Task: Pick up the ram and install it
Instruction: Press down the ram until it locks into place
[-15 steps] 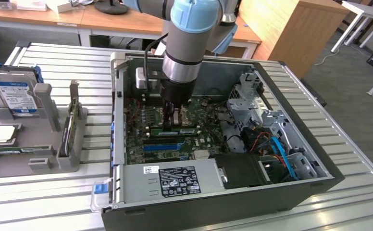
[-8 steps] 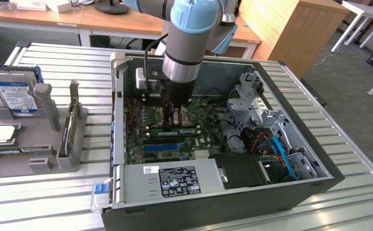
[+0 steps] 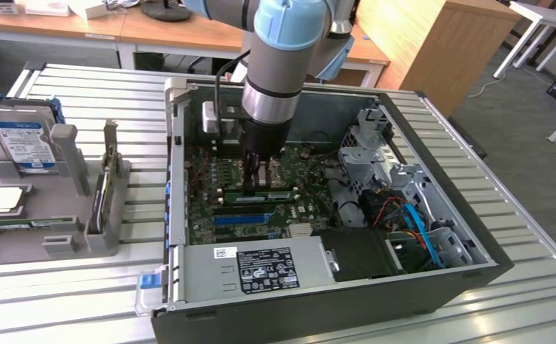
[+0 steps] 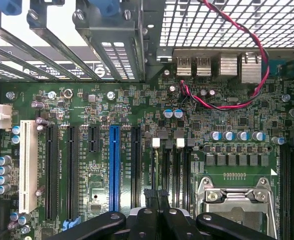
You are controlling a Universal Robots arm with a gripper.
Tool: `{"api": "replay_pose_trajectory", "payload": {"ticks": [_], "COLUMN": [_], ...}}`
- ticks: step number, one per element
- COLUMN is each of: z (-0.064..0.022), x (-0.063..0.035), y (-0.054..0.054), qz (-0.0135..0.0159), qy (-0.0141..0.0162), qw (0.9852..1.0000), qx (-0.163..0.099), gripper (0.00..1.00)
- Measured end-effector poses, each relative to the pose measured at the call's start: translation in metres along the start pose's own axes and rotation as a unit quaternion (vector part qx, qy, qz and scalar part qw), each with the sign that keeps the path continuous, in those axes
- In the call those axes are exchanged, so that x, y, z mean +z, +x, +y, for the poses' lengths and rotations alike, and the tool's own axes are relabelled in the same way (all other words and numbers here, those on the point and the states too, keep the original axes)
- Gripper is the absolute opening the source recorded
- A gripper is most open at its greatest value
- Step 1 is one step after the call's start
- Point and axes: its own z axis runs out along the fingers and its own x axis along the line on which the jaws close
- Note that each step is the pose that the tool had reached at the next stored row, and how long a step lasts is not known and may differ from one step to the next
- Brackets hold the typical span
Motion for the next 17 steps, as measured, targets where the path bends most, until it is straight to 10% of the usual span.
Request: {"api": "replay_pose_trajectory", "payload": {"ticks": [17], "z": [0.0], "x": [0.001], "y": [0.0], "qz": [-0.0001], "qy": [0.0001], "qw": [1.0], "qx": [0.0], "gripper": [0.1]}}
